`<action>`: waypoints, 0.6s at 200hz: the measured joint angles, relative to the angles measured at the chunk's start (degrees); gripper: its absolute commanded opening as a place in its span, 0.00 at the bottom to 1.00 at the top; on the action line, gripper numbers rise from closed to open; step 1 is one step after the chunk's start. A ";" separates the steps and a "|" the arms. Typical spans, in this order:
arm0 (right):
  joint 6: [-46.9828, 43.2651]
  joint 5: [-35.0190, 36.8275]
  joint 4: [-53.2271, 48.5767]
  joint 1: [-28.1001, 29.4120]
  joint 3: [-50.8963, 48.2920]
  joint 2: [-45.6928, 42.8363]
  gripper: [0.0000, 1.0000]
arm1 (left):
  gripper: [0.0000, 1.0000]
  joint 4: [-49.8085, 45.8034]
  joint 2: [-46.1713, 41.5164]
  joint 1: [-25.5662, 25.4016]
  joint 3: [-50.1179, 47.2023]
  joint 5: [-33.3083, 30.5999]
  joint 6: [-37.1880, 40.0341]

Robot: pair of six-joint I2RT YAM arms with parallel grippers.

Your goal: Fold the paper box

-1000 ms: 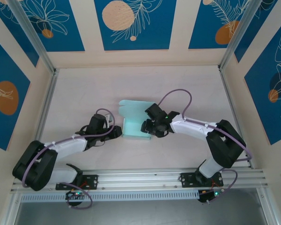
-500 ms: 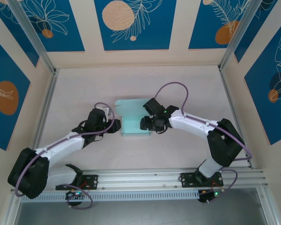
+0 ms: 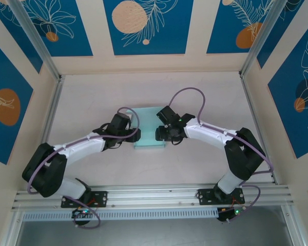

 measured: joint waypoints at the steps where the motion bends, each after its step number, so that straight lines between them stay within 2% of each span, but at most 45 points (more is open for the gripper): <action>1: 0.00 0.00 0.02 -0.02 0.02 0.04 0.57 | 0.64 -0.09 0.11 -0.04 0.07 -0.13 0.00; 67: 0.04 4.28 0.85 0.20 2.47 4.68 0.57 | 0.62 -3.39 9.73 -4.22 3.13 -10.73 -2.12; 112: 0.24 7.69 0.42 1.86 2.49 5.38 0.54 | 0.51 -4.02 12.98 -4.94 4.13 -16.61 -4.48; 120: 0.28 8.55 0.26 2.19 2.51 5.81 0.54 | 0.47 -4.15 13.49 -5.07 4.63 -17.40 -4.59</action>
